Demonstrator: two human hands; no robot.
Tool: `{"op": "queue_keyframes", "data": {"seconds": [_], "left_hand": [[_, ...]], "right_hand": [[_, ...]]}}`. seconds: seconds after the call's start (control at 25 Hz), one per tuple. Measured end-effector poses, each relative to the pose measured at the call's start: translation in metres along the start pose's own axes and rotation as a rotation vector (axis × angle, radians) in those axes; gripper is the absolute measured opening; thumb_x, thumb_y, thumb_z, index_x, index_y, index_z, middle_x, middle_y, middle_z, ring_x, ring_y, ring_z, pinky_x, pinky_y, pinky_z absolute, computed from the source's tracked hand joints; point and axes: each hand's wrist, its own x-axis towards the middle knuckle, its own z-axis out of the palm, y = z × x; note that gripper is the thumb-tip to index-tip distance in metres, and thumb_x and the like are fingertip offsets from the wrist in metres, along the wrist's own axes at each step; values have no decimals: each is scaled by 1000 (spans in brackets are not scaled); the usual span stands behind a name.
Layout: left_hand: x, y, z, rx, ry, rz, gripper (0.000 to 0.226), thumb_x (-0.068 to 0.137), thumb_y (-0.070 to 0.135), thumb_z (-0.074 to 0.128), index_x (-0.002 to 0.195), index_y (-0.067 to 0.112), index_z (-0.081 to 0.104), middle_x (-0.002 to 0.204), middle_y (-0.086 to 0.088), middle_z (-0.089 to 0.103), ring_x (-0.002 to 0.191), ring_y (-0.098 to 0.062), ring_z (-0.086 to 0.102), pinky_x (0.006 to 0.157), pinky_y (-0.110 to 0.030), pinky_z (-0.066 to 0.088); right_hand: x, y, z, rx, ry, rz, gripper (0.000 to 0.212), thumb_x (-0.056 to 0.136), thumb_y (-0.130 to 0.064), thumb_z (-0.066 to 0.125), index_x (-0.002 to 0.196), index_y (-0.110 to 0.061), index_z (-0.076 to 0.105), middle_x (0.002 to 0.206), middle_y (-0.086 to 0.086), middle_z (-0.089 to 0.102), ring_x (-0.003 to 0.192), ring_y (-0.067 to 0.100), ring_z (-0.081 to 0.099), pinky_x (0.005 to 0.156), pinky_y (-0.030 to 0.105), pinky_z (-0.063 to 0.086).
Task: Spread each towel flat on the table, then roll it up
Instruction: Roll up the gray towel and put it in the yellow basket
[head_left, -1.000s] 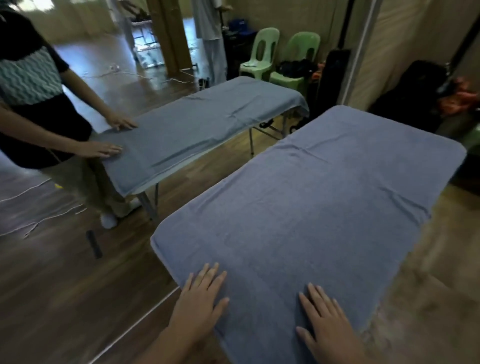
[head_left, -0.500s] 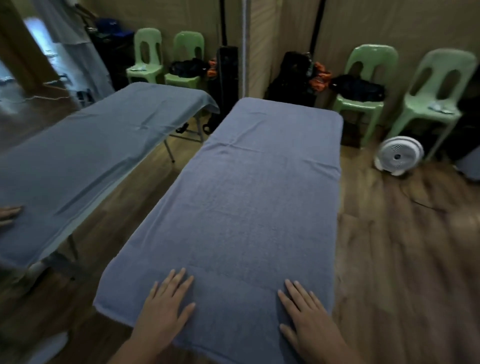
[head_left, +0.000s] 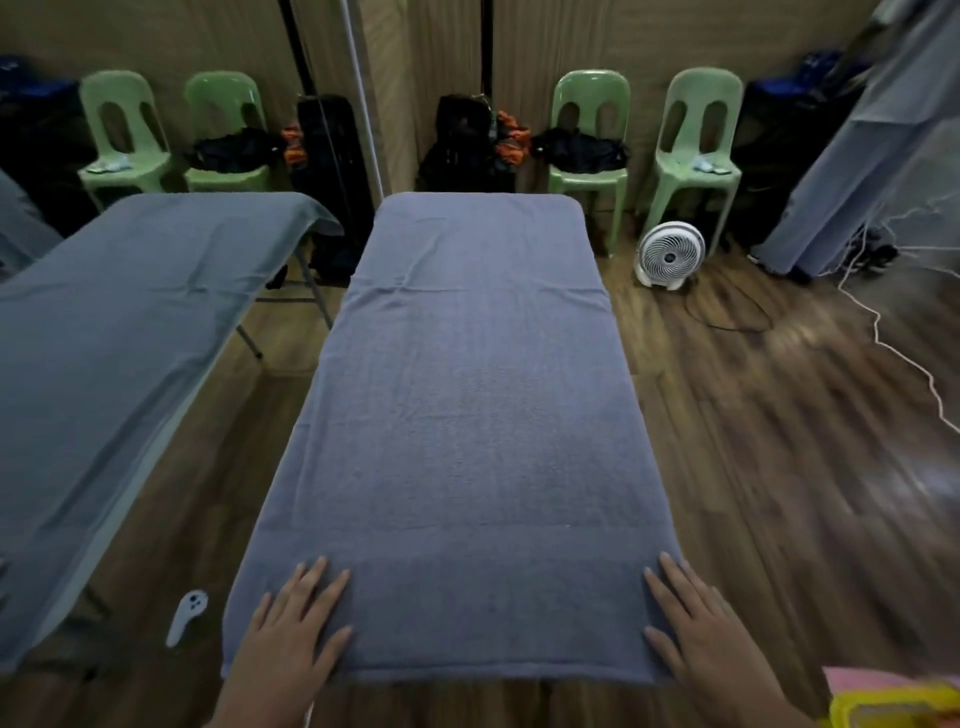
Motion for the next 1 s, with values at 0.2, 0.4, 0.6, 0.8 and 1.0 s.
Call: {"op": "queue_keyframes", "data": {"seconds": [0.2, 0.4, 0.6, 0.8, 1.0], "left_hand": [[-19, -14, -8, 61, -96, 139, 100, 66, 93, 47, 151, 44, 28, 161, 15, 21, 147, -14, 21, 118, -41, 11], [2, 70, 6, 183, -132, 448, 100, 55, 66, 69, 145, 33, 41, 152, 1, 43, 136, -21, 41, 110, -46, 23], [-19, 6, 3, 72, 49, 468, 58, 83, 51, 57, 139, 38, 52, 138, 1, 54, 117, -23, 56, 99, -37, 38], [-39, -81, -23, 119, 116, 279, 55, 79, 33, 48, 132, 30, 62, 128, 0, 61, 105, -23, 58, 83, -43, 57], [-45, -93, -28, 71, 119, 148, 57, 67, 18, 58, 122, 27, 69, 124, 5, 64, 101, -18, 54, 78, -42, 58]], "right_hand": [[-10, -37, -4, -9, 116, -103, 78, 85, -76, 41, 136, -19, 55, 153, 4, 38, 140, 25, 36, 112, 43, 28], [20, -174, 12, -43, 117, -549, 70, 63, -63, 57, 125, -32, 55, 141, 5, 53, 126, 25, 52, 99, 41, 49], [2, -123, 8, -27, 276, -464, 51, 67, -47, 62, 115, -31, 62, 124, -3, 60, 109, 20, 54, 84, 34, 52], [-36, -32, -2, -29, 379, -134, 37, 72, -29, 50, 103, -22, 70, 107, 1, 62, 89, 29, 64, 69, 42, 54], [-38, -13, -5, 29, 414, 148, 20, 72, -30, 44, 80, -22, 59, 85, 2, 56, 80, 30, 54, 64, 46, 52]]}}
